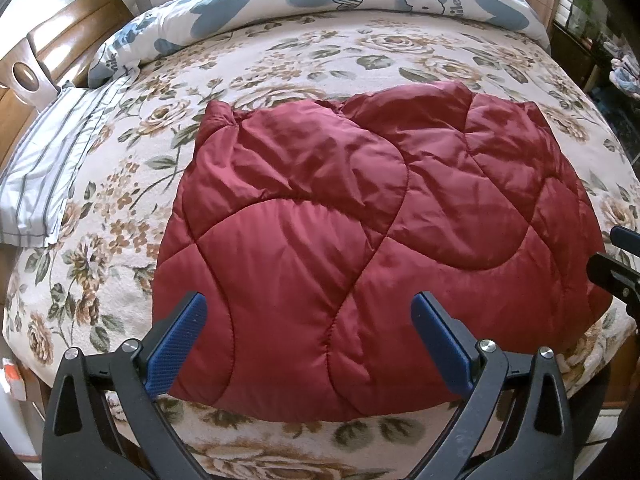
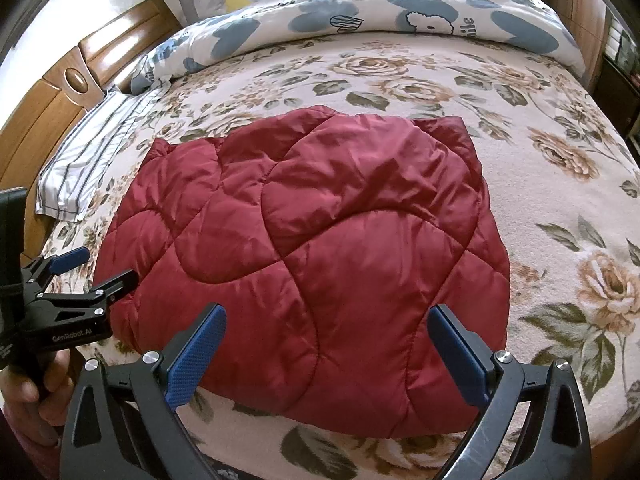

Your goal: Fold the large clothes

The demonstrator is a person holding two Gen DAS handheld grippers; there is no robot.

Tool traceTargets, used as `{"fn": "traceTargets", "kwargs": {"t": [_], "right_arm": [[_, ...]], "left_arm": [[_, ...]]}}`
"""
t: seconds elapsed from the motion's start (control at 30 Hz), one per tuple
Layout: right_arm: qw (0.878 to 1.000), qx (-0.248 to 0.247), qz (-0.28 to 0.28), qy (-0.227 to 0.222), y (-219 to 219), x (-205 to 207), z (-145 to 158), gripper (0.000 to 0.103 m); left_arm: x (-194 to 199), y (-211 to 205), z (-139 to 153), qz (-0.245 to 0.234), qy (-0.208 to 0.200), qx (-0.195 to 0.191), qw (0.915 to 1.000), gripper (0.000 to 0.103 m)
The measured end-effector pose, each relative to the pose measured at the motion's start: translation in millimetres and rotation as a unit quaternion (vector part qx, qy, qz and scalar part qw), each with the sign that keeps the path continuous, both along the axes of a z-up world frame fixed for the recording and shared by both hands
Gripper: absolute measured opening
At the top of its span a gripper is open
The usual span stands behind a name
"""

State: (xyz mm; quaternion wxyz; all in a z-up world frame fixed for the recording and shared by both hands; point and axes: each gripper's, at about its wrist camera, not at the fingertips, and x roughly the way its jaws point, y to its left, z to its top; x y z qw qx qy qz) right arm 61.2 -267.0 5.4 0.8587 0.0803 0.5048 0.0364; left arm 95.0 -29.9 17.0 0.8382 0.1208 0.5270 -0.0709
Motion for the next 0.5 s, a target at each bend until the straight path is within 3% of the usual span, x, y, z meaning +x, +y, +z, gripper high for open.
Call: {"fn": "traceTargets", "kwargs": {"t": [0.5], "right_arm": [[1.000,0.004,-0.001,-0.006,2.4,0.1,3.3,0.101]], "left_arm": [[-0.3,1.2,3.5,0.006,-0.002,-0.013,0.9999,0.103]]}}
